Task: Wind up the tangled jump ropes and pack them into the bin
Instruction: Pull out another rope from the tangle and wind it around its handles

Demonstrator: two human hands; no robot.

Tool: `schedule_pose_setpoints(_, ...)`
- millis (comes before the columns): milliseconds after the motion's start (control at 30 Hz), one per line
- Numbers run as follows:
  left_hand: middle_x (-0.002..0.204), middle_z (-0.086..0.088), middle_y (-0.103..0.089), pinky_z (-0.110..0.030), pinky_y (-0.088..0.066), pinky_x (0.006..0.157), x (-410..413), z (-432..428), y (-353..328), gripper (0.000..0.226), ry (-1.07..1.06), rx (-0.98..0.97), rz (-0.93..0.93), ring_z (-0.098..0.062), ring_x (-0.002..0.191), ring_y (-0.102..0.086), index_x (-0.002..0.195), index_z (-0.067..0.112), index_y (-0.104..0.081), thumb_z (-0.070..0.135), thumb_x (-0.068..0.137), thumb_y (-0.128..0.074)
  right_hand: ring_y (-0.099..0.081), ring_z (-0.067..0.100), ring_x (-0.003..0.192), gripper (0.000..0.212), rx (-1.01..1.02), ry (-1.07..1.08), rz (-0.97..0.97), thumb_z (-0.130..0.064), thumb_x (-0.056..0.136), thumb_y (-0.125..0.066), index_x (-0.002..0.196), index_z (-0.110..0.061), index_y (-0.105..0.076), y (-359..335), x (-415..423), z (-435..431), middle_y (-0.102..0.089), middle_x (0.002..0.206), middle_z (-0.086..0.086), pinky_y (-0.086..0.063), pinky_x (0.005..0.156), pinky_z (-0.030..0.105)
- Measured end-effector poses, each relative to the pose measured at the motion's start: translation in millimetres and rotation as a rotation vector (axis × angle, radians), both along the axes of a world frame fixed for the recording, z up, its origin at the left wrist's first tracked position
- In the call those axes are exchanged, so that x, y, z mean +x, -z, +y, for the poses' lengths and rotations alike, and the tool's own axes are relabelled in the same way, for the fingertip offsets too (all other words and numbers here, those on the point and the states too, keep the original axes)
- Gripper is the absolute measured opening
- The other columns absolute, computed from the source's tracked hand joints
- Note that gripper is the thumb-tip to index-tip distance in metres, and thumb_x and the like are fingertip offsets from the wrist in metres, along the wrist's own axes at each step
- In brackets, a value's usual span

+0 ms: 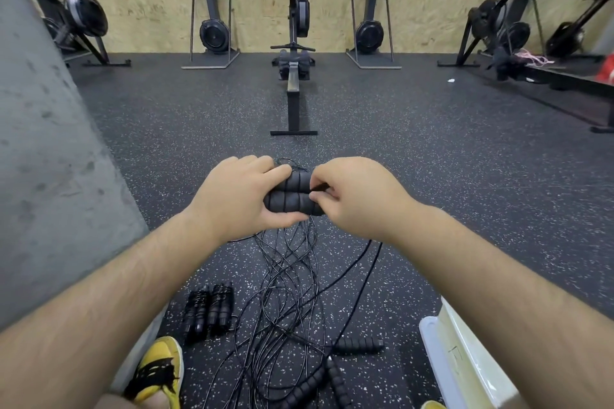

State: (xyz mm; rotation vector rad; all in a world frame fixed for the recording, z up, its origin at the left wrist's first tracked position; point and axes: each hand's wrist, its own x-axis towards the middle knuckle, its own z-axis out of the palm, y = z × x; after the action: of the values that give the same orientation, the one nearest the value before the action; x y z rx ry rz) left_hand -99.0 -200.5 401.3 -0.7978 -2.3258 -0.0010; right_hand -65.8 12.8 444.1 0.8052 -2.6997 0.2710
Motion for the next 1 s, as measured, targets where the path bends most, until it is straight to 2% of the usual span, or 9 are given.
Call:
schedule_pose_setpoints(133,0.073,0.005,-0.049,-0.035,-0.045,0.057,2.2,-4.3,-1.6,0.064,0.012,0.032,-0.034,-0.025,0.065,-0.055,0.089,0.02,-0.061,0.082,0.078,-0.053,-0.06,0.019,0.092,0.019,0.0,-0.112,0.046,-0.028,0.096,-0.053,0.107,-0.023,-0.068,-9.6,-8.8,19.0,-0.064,0.099,-0.005,-0.048,0.083,0.036)
schedule_pose_setpoints(267,0.075,0.007,-0.053,-0.034,-0.046,0.061,10.2,-5.1,-4.1,0.063,0.098,0.047,-0.084,-0.022,0.069,-0.057,0.096,0.02,-0.064,0.08,0.077,-0.058,-0.057,0.013,0.094,0.021,-0.091,-0.171,0.053,-0.023,0.099,-0.056,0.116,-0.02,-0.069,-15.0,-26.2,41.5,-0.055,0.099,-0.013,-0.046,0.084,0.031)
schedule_pose_setpoints(400,0.079,0.013,-0.052,-0.026,-0.04,0.067,23.4,5.0,-13.1,0.061,0.17,0.181,-0.144,-0.011,0.074,-0.05,0.102,0.022,-0.064,0.077,0.077,-0.062,-0.053,0.01,0.086,0.017,-0.316,-0.168,0.084,-0.014,0.098,-0.055,0.104,-0.015,-0.071,-0.7,-37.5,44.1,-0.058,0.091,-0.006,-0.041,0.078,0.022)
schedule_pose_setpoints(467,0.081,0.013,-0.054,-0.025,-0.04,0.069,27.4,8.4,-17.8,0.061,0.166,0.248,-0.137,-0.009,0.076,-0.051,0.105,0.022,-0.064,0.076,0.076,-0.063,-0.053,0.003,0.082,0.017,-0.496,-0.129,-0.019,-0.007,0.095,-0.055,0.098,-0.015,-0.069,12.0,-34.7,35.7,-0.061,0.088,-0.009,-0.04,0.076,0.015)
schedule_pose_setpoints(567,0.085,0.012,-0.059,-0.029,-0.045,0.073,30.0,11.0,-19.1,0.065,0.157,0.303,-0.143,-0.011,0.08,-0.056,0.111,0.022,-0.065,0.076,0.075,-0.063,-0.055,0.005,0.076,0.025,-0.705,-0.136,-0.293,0.011,0.084,-0.055,0.094,-0.01,-0.066,28.4,-27.6,17.4,-0.065,0.083,-0.005,-0.047,0.071,0.023)
schedule_pose_setpoints(700,0.086,0.013,-0.059,-0.027,-0.044,0.072,33.1,15.9,-20.7,0.065,0.155,0.369,-0.158,-0.01,0.079,-0.055,0.111,0.023,-0.063,0.077,0.075,-0.063,-0.051,0.001,0.069,0.02,-0.926,-0.178,-0.439,0.026,0.087,-0.042,0.102,0.022,-0.054,26.0,-23.0,4.7,-0.054,0.087,0.01,-0.043,0.064,0.012)
schedule_pose_setpoints(800,0.086,0.013,-0.059,-0.029,-0.044,0.072,37.2,20.4,-21.9,0.065,0.17,0.402,-0.188,-0.012,0.079,-0.054,0.11,0.023,-0.064,0.077,0.074,-0.063,-0.056,-0.009,0.071,0.026,-0.834,-0.14,-0.431,0.022,0.089,-0.044,0.101,0.007,-0.061,22.9,-15.6,5.6,-0.06,0.087,0.001,-0.044,0.067,0.006)
schedule_pose_setpoints(900,0.08,0.012,-0.055,-0.027,-0.038,0.067,35.6,21.9,-24.2,0.063,0.103,0.36,-0.127,-0.01,0.075,-0.05,0.103,0.025,-0.063,0.08,0.074,-0.061,-0.063,0.011,0.081,0.021,-0.583,-0.085,-0.401,0.008,0.095,-0.045,0.097,0.003,-0.066,31.2,-9.6,1.5,-0.068,0.087,0.008,-0.05,0.073,0.021)
schedule_pose_setpoints(1000,0.079,0.007,-0.053,-0.034,-0.043,0.066,21.7,7.5,-24.9,0.064,-0.047,0.292,-0.022,-0.018,0.076,-0.054,0.102,0.022,-0.063,0.081,0.076,-0.059,-0.06,0.018,0.056,0.029,-0.682,-0.05,-0.637,-0.016,0.107,-0.039,0.086,-0.011,-0.058,39.8,-3.5,-10.8,-0.061,0.066,0.001,-0.051,0.062,0.029)
